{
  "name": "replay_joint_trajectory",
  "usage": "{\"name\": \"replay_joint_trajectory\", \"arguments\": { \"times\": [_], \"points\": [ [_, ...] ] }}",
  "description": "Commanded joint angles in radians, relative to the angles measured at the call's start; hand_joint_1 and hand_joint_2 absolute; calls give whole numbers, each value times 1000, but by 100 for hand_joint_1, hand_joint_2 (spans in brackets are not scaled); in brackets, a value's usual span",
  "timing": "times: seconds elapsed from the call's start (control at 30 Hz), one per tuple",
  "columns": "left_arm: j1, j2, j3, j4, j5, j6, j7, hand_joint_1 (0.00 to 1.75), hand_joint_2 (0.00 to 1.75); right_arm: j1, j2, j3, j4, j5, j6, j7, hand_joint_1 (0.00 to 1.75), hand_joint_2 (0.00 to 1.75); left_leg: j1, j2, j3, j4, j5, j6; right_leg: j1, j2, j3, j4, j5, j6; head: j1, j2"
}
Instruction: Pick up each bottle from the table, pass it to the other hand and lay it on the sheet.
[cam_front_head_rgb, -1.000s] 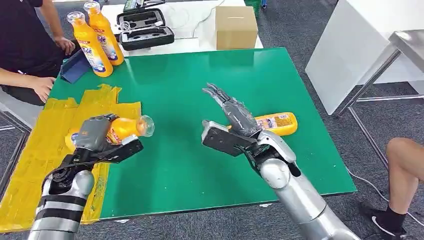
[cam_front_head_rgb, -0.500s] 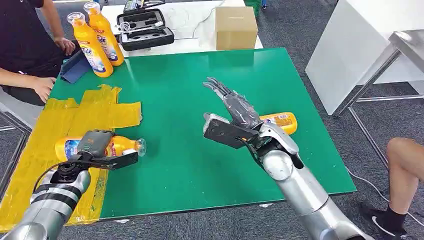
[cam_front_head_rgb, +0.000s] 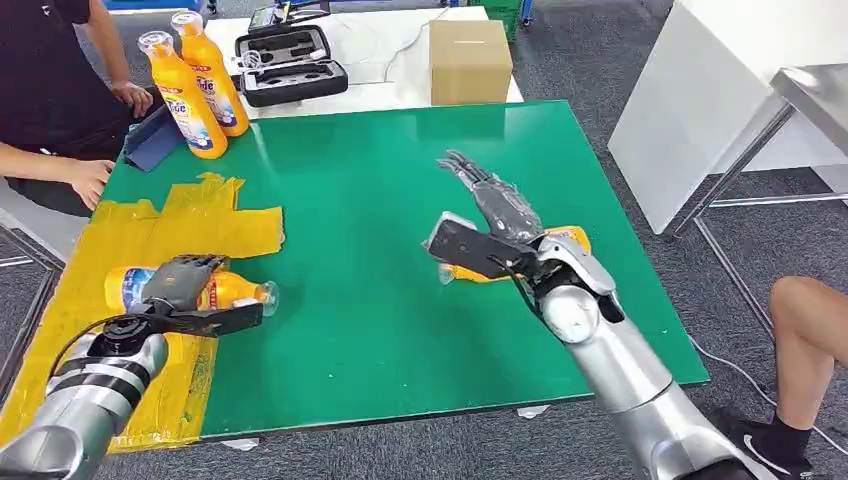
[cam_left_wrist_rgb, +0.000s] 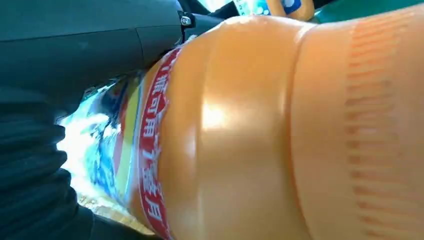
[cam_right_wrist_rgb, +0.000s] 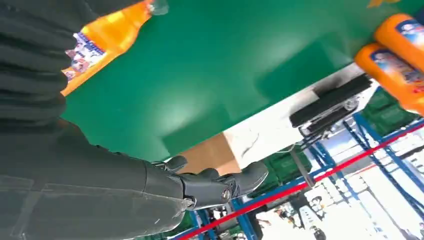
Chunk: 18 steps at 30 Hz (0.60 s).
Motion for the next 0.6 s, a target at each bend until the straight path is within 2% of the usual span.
{"name": "replay_joint_trajectory", "arguments": {
  "times": [0.03,0.13,0.17,0.27,0.3,0.43,0.6],
  "points": [
    [52,3,8,5,67,16,-80,0,175,-12,-36,-6,66,8,8,4,0,175,-1,1,2,-1,0,0,-1,0,1,-1,0,0,0,0],
    [69,1,19,-31,90,20,-94,0,175,-8,-37,-10,60,10,8,5,0,175,0,1,3,-1,-1,0,0,0,2,-1,-1,-1,0,0],
    [85,-12,47,-67,143,28,-129,0,175,3,-44,-15,54,14,8,6,0,175,-1,1,2,-1,0,0,0,0,2,-1,0,0,0,0],
    [126,-48,90,-170,215,12,-117,0,175,48,-62,-39,35,42,3,13,0,175,-1,0,2,-1,0,0,0,-2,2,-1,-1,0,0,0],
    [141,-59,101,-203,233,6,-111,0,0,67,-67,-46,27,64,-1,15,0,175,0,-1,1,-1,0,0,-1,-2,1,-1,-1,0,0,0],
    [234,-123,197,-389,381,47,-150,0,0,159,-93,-73,-12,138,-15,15,0,175,0,-3,-2,-1,-1,1,-1,-5,0,-2,-2,0,1,0],
    [252,-121,199,-427,386,35,-145,0,0,167,-93,-80,-18,145,-17,13,0,175,-1,-1,-7,1,-1,1,-2,-2,-6,0,-1,0,0,0]
  ]
}}
